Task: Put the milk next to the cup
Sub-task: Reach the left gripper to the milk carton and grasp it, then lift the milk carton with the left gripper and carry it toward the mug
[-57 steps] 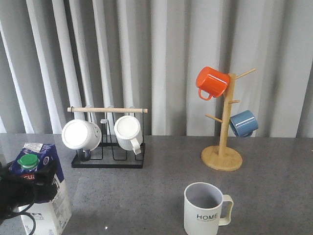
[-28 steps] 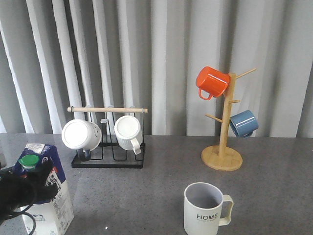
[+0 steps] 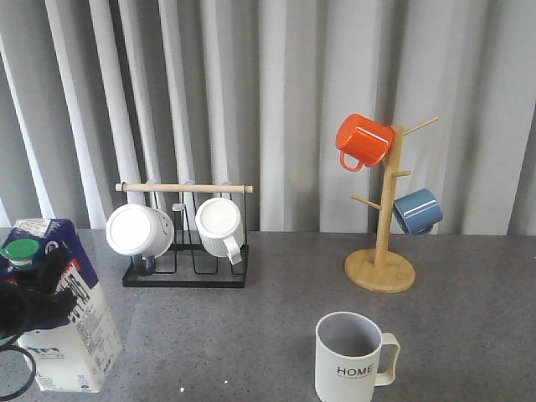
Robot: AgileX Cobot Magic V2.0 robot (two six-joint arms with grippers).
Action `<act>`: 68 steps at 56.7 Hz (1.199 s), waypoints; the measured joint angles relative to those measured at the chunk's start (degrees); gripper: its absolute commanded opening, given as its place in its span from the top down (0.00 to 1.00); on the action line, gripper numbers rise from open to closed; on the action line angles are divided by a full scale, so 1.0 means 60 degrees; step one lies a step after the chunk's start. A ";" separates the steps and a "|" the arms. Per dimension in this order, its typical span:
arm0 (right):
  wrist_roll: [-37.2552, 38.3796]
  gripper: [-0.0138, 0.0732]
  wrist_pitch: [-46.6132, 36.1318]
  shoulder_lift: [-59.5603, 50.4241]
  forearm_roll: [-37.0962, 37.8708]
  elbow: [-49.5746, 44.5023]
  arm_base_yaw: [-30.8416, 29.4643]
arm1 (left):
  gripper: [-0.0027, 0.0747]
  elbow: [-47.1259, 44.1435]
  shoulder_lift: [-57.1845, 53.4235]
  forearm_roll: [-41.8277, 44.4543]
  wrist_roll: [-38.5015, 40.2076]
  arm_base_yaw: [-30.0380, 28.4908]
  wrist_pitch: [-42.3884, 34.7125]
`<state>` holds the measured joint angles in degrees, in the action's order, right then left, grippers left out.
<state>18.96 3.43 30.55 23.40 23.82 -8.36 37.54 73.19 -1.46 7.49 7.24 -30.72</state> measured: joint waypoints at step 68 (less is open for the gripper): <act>0.0000 0.84 0.0003 0.0000 0.0000 0.0000 0.0000 | 0.65 0.3514 0.2040 -0.1645 -0.0766 0.4418 0.1403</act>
<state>18.96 3.44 30.55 23.40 23.82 -8.36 58.62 85.43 -11.33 2.89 33.75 -22.31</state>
